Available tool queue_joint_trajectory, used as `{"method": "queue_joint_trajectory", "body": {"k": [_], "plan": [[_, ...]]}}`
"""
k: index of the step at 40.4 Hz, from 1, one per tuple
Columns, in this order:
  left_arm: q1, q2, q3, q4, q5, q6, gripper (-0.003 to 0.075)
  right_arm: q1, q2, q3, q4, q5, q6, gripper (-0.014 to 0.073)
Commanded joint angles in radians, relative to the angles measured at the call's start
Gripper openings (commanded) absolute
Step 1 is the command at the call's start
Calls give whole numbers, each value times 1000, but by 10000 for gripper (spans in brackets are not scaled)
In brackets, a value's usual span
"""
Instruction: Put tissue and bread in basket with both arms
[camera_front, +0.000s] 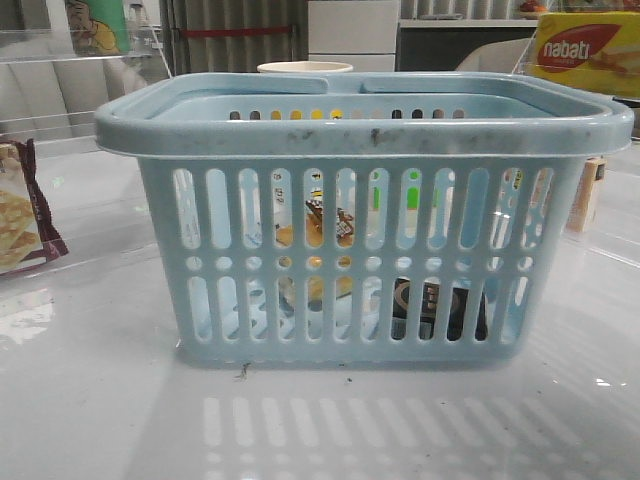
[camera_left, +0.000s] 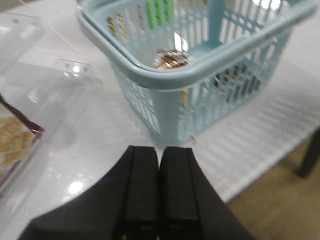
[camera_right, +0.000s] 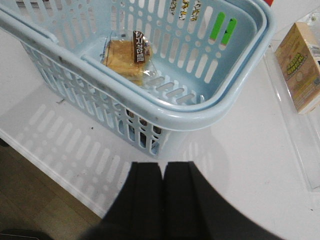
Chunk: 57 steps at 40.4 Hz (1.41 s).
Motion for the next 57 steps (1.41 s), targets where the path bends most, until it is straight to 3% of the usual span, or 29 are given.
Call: {"method": "queue_joint_trajectory", "body": {"k": [1,9,22,57], "plan": [[95,-70,69,-14,-240,-5,91,0,1,-25,-6,-69,-8,55],[280,-233,327,-14,-556,-5,91,0,1,-25,-6,-69,-8,55],[408,-383,552,-14,-748,-5,90,0,1,-25,-6,-69,-8,55],[419,-410,551,-14,-728,-5,90,0,1,-25,-6,-69,-8,55]]}}
